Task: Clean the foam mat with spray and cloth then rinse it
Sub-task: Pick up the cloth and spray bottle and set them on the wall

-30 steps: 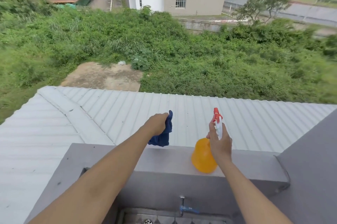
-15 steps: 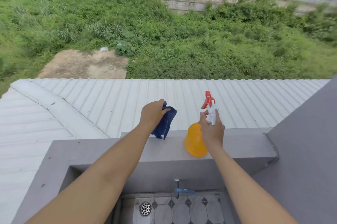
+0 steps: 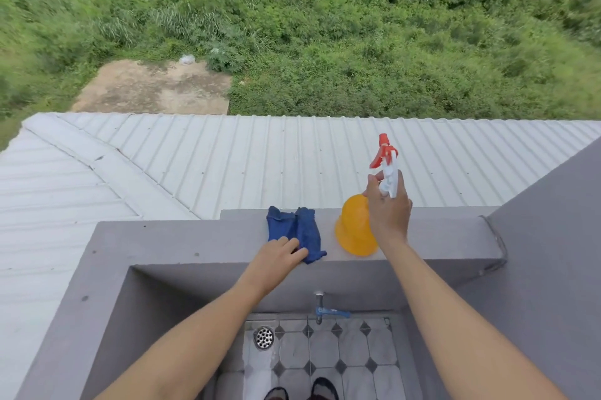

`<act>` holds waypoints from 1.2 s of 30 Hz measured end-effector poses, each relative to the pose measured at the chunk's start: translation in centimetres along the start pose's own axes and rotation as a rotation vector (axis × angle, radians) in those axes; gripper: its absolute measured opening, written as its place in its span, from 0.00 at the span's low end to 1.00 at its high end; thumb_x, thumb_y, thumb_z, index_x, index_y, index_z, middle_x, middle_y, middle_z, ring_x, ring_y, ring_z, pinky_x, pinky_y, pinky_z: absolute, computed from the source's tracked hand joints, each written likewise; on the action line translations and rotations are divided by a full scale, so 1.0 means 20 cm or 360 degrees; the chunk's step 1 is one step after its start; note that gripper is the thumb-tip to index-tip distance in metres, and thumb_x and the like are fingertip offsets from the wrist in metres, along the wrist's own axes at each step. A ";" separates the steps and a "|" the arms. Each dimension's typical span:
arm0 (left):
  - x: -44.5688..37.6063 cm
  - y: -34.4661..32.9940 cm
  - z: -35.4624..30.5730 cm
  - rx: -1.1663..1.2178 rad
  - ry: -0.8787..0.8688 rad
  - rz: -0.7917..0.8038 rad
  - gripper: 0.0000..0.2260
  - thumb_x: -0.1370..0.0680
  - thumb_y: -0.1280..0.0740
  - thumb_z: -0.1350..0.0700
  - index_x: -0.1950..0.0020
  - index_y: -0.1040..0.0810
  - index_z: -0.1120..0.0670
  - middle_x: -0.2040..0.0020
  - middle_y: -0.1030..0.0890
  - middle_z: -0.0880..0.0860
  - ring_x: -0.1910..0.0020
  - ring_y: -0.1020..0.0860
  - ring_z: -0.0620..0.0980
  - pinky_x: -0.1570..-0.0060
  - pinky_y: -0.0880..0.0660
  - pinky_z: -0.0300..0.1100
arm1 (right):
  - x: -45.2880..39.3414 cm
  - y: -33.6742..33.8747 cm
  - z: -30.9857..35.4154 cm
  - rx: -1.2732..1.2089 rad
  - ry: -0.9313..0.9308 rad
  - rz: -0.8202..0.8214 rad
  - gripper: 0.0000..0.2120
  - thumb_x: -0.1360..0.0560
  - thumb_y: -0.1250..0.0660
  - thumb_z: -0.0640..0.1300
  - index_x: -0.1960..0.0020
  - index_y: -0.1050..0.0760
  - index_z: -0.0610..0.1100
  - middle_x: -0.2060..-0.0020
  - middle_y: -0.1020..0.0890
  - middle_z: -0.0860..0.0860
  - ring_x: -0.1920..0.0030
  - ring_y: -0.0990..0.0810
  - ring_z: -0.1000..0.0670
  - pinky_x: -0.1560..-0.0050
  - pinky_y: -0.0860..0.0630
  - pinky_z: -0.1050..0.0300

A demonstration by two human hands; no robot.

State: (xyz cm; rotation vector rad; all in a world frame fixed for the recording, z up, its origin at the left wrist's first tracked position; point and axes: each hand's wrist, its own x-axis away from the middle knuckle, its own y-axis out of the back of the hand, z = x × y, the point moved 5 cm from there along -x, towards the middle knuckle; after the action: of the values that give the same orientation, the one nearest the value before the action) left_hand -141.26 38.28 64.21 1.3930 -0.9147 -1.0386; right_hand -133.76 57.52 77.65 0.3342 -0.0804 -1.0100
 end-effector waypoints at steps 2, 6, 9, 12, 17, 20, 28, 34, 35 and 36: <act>0.04 0.00 -0.02 0.0077 -0.0086 -0.0078 0.14 0.31 0.25 0.49 0.55 0.27 0.52 0.65 0.28 0.49 0.72 0.32 0.50 0.75 0.37 0.42 | 0.00 0.00 0.00 -0.0013 0.0004 -0.0014 0.03 0.21 0.38 0.46 0.50 0.29 0.46 0.62 0.18 0.44 0.61 0.20 0.46 0.73 0.32 0.72; 0.07 0.06 0.00 0.0207 0.0007 -0.0240 0.19 0.20 0.45 0.40 0.48 0.23 0.52 0.65 0.24 0.49 0.70 0.28 0.51 0.70 0.31 0.44 | 0.01 0.00 0.00 -0.0011 0.0012 -0.0027 0.04 0.21 0.39 0.46 0.50 0.29 0.45 0.62 0.18 0.44 0.62 0.20 0.49 0.73 0.32 0.73; 0.02 0.07 0.07 0.0193 0.0195 -0.0293 0.16 0.22 0.43 0.46 0.45 0.21 0.53 0.52 0.20 0.51 0.58 0.21 0.55 0.60 0.25 0.47 | 0.01 0.00 -0.01 0.0007 0.0027 -0.0028 0.02 0.21 0.39 0.45 0.51 0.30 0.47 0.63 0.19 0.45 0.66 0.23 0.56 0.73 0.32 0.73; 0.01 0.00 0.19 0.0171 0.0538 0.0139 0.35 0.25 0.47 0.32 0.27 0.33 0.54 0.29 0.30 0.52 0.30 0.32 0.57 0.31 0.38 0.57 | 0.00 -0.01 -0.01 0.0002 0.0027 -0.0024 0.02 0.21 0.39 0.46 0.50 0.29 0.48 0.62 0.18 0.45 0.64 0.22 0.52 0.73 0.32 0.72; 0.04 -0.09 0.26 0.0295 0.0801 0.0473 0.46 0.30 0.57 0.25 0.21 0.58 0.53 0.21 0.57 0.47 0.22 0.59 0.53 0.30 0.67 0.60 | 0.00 -0.01 -0.03 -0.0015 0.0012 -0.0009 0.03 0.21 0.39 0.47 0.50 0.29 0.49 0.61 0.18 0.45 0.62 0.20 0.48 0.73 0.31 0.70; 0.01 -0.06 0.25 0.0158 0.0864 0.0352 0.36 0.22 0.56 0.35 0.22 0.46 0.58 0.22 0.45 0.52 0.23 0.47 0.56 0.27 0.53 0.59 | 0.00 -0.01 -0.03 -0.0016 0.0025 -0.0019 0.03 0.21 0.39 0.47 0.50 0.29 0.48 0.62 0.18 0.45 0.66 0.23 0.55 0.73 0.32 0.72; -0.03 -0.11 0.15 0.0302 0.0503 0.0304 0.35 0.22 0.61 0.36 0.23 0.43 0.55 0.22 0.43 0.54 0.23 0.46 0.56 0.26 0.49 0.52 | -0.01 -0.02 -0.05 0.0026 0.0096 -0.0094 0.03 0.21 0.39 0.45 0.49 0.30 0.46 0.63 0.18 0.43 0.67 0.23 0.51 0.71 0.32 0.72; -0.05 -0.15 0.13 0.0210 0.0552 0.0478 0.47 0.38 0.61 0.19 0.23 0.62 0.40 0.22 0.61 0.57 0.25 0.60 0.67 0.28 0.59 0.64 | -0.01 -0.03 -0.08 0.0067 0.0097 -0.0111 0.07 0.22 0.39 0.47 0.47 0.30 0.44 0.63 0.18 0.44 0.63 0.20 0.44 0.67 0.27 0.56; -0.05 -0.15 0.13 0.0183 0.0571 0.0482 0.48 0.39 0.60 0.19 0.24 0.63 0.39 0.22 0.61 0.57 0.25 0.60 0.68 0.29 0.59 0.65 | -0.02 -0.03 -0.08 0.0073 0.0104 -0.0115 0.07 0.21 0.39 0.47 0.47 0.30 0.44 0.63 0.18 0.44 0.63 0.20 0.45 0.68 0.27 0.58; -0.05 -0.15 0.12 0.0143 0.0580 0.0477 0.48 0.40 0.61 0.19 0.24 0.64 0.39 0.22 0.61 0.58 0.25 0.59 0.69 0.29 0.58 0.65 | -0.02 -0.03 -0.09 0.0082 0.0121 -0.0117 0.07 0.21 0.39 0.47 0.47 0.30 0.44 0.63 0.18 0.44 0.63 0.20 0.45 0.68 0.27 0.62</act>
State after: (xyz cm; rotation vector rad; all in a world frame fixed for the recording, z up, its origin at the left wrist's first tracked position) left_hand -143.99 38.79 61.32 1.4081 -0.8707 -0.5029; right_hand -134.02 57.93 75.89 0.4250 -0.0257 -1.0681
